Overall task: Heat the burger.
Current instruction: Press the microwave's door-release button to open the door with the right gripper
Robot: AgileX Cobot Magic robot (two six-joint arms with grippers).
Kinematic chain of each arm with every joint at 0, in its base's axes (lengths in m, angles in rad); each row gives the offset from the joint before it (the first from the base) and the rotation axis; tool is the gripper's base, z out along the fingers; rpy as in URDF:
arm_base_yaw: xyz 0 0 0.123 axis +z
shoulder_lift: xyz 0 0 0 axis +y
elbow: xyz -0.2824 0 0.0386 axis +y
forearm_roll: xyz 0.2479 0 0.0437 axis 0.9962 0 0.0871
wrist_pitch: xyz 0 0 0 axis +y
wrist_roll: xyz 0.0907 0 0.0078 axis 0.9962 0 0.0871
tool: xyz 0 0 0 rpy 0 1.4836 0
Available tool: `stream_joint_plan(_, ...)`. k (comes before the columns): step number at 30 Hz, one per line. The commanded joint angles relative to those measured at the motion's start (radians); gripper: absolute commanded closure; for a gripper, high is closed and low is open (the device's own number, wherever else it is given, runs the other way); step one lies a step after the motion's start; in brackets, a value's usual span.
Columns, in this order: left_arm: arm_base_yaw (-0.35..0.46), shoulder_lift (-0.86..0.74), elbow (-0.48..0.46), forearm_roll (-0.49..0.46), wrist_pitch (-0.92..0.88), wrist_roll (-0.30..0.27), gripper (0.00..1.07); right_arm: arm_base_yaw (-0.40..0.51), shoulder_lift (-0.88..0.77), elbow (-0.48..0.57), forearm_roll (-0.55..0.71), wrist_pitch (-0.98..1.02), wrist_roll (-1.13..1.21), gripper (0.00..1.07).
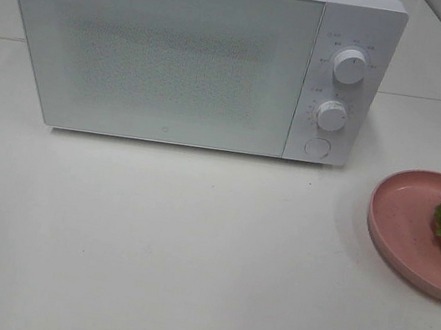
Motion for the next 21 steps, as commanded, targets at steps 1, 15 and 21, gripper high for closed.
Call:
stream_joint_plan(1, 0.004, -0.021, 0.001, -0.001, -0.011, -0.001, 1.06, -0.003, -0.026, 0.004, -0.002, -0.016, 0.000, 0.42)
stream_joint_plan(15, 0.004, -0.021, 0.001, -0.001, -0.011, -0.001, 1.06, -0.003, -0.026, 0.004, -0.002, -0.016, 0.000, 0.42)
stream_joint_plan(21, 0.004, -0.021, 0.001, -0.001, -0.011, -0.001, 1.06, -0.003, -0.026, 0.004, -0.002, -0.016, 0.000, 0.42)
